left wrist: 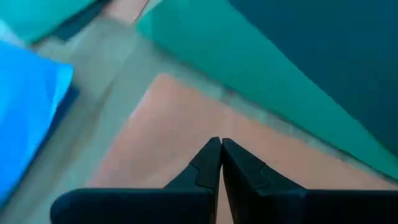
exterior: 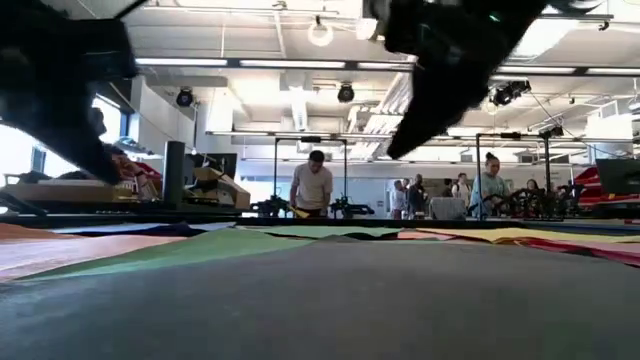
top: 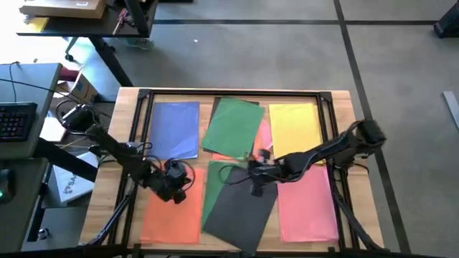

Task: Organize paper
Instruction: Move the black paper on the blue paper

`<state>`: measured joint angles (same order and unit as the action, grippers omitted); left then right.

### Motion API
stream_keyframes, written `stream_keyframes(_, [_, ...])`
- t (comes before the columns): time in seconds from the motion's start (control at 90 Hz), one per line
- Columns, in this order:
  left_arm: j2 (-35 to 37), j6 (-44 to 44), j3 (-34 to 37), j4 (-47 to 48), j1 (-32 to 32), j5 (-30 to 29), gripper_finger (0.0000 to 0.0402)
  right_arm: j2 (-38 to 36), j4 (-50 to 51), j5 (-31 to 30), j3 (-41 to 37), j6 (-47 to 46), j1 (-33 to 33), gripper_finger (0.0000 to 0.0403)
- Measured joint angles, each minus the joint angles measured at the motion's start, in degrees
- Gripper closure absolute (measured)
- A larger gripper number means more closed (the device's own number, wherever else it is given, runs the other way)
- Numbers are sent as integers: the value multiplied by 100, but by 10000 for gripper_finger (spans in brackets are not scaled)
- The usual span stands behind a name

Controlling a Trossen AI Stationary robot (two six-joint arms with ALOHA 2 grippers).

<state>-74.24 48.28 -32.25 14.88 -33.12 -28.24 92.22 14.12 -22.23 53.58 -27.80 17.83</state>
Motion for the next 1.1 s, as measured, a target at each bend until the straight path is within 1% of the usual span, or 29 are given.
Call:
stream_keyframes(0.078, [0, -701, 0, -326, 437, 281, 401, -277, -955, -38, -680, -406, -74, 403])
stream_keyframes(0.156, [0, -1324, 0, -612, 867, 579, 401, -330, -1892, -42, -1185, -577, -134, 403])
stream_keyframes(0.233, [0, -1921, 0, -895, 1269, 816, 400, -255, -2573, -9, -1480, -518, -157, 403])
stream_keyframes(0.3, [0, -2358, 1, -1114, 1557, 964, 400, -145, -2773, -3, -1547, -489, -161, 402])
stream_keyframes(0.411, [0, -2884, 2, -1528, 1973, 1321, 400, 103, -2768, -33, -1442, -323, -173, 402])
stream_keyframes(0.489, [0, -3226, 2, -1702, 2181, 1411, 400, 307, -2783, -193, -1269, -51, -177, 402])
stream_keyframes(0.567, [0, -3492, 2, -1813, 2368, 1428, 400, 565, -2774, -256, -1070, 576, -240, 402])
stream_keyframes(0.644, [0, -3579, 2, -1814, 2561, 1495, 400, 821, -2638, -253, -816, 1382, -348, 401])
stream_keyframes(0.7, [0, -3582, 2, -1764, 2661, 1600, 400, 999, -2398, -219, -565, 1830, -423, 393])
stream_keyframes(0.767, [-8, -3551, 2, -1759, 2731, 1662, 400, 1187, -1874, -217, -257, 2184, -519, 373])
stream_keyframes(0.844, [-49, -3557, 2, -1754, 2754, 1721, 400, 1370, -1345, -221, 101, 2573, -591, 339])
stream_keyframes(0.956, [-206, -3552, 2, -1767, 2700, 1733, 400, 1460, -918, -229, 461, 2907, -599, 287])
stream_keyframes(1.044, [-353, -3552, 4, -1847, 2611, 1881, 400, 1446, -787, -134, 605, 2998, -545, 251])
stream_keyframes(1.1, [-459, -3551, 4, -1940, 2532, 2000, 400, 1427, -603, 78, 671, 2732, -513, 232])
